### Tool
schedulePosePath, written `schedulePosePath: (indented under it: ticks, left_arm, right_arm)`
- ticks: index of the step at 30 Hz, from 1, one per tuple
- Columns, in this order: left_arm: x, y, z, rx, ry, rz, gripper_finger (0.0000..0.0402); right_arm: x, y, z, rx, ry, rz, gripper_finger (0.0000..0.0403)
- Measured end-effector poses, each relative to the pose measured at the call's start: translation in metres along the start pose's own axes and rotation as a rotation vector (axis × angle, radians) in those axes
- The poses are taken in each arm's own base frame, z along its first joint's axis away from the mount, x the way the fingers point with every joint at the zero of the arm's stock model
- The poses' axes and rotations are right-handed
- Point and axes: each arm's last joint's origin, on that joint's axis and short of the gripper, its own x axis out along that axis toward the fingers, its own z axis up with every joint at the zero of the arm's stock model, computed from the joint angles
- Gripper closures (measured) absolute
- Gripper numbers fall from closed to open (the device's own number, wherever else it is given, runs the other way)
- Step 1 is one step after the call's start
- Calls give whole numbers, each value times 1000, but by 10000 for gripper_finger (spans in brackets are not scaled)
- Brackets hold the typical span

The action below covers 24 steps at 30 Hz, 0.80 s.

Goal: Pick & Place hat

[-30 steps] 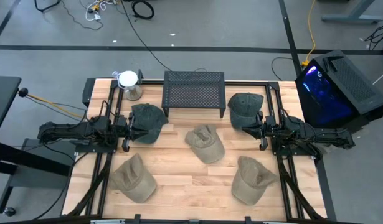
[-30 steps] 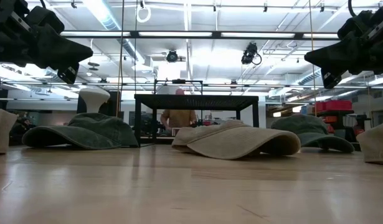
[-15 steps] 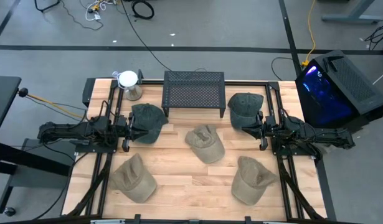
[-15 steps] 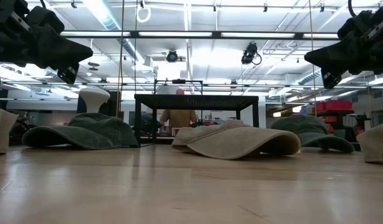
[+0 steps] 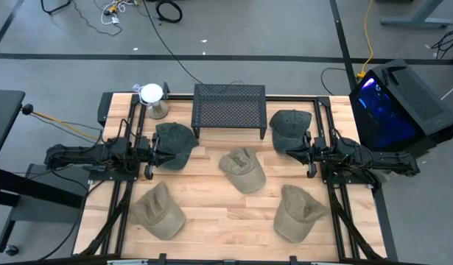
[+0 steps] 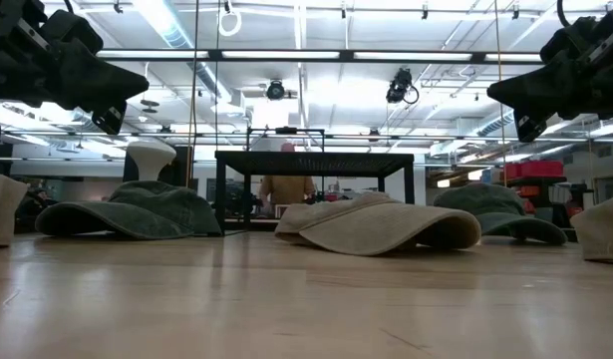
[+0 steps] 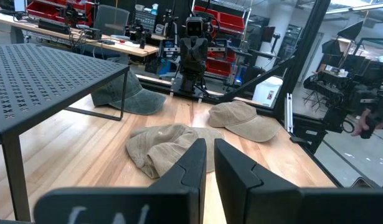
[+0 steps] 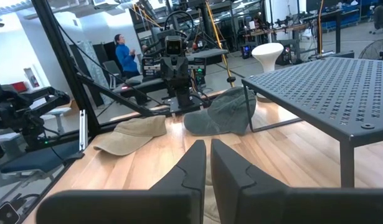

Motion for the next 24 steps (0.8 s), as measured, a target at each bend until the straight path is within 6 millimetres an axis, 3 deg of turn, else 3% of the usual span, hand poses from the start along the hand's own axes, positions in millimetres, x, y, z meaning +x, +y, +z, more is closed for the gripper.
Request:
schedulePosePath:
  ticks: [15, 24]
  left_arm:
    - [0, 0, 0, 0, 0, 0, 362]
    - [0, 0, 0, 0, 0, 0, 362]
  right_arm:
    - [-1, 3, 12, 59, -125, 33, 374]
    - [-5, 5, 29, 60, -314, 31, 374]
